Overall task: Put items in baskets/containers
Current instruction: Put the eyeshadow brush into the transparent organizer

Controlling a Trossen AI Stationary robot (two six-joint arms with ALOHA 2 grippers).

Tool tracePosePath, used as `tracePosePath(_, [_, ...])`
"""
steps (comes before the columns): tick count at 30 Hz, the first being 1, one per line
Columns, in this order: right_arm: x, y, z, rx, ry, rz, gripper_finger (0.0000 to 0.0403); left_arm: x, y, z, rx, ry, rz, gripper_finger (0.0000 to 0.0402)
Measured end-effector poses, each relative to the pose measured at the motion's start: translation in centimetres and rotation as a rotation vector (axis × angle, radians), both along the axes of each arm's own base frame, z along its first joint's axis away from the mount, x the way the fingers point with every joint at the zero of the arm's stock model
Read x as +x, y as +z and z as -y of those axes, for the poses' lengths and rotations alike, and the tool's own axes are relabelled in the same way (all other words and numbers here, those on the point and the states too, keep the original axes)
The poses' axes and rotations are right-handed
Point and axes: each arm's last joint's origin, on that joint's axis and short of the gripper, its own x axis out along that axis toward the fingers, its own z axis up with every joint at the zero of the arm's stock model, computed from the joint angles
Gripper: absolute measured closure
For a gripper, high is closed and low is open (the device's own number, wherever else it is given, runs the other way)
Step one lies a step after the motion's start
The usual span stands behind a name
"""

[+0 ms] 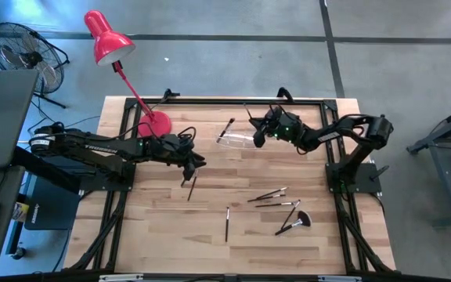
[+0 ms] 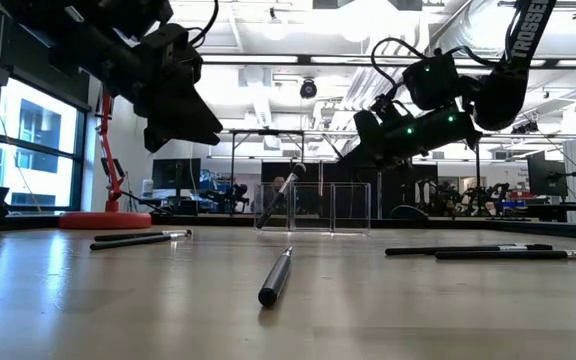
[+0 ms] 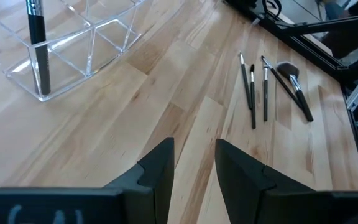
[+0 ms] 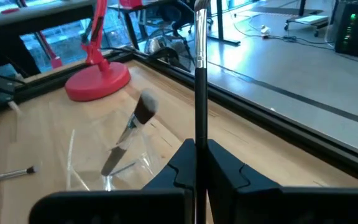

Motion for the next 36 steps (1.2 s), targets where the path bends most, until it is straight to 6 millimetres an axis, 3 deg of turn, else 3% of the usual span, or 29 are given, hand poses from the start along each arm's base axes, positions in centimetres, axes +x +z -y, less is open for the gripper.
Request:
tracePosePath(10, [1.0, 1.2, -0.7, 0.002, 0.066, 0.104, 0.0393, 0.0, 0.0, 0.0, 0.006, 0.000, 0.000, 0.0287])
tracePosePath(23, [1.5, 1.2, -1.9, 0.001, 0.069, 0.105, 0.0392, 0.0, 0.0, 0.0, 0.003, 0.002, 0.001, 0.0287])
tracePosePath(30, [1.6, 1.3, -1.8, 0.001, 0.028, 0.110, 0.0391, 0.0, 0.0, 0.0, 0.003, 0.002, 0.001, 0.0287])
tracePosePath(36, [2.8, 2.2, -1.4, -0.033, 0.062, 0.111, 0.0391, 0.0, 0.0, 0.0, 0.004, 0.004, 0.001, 0.0287])
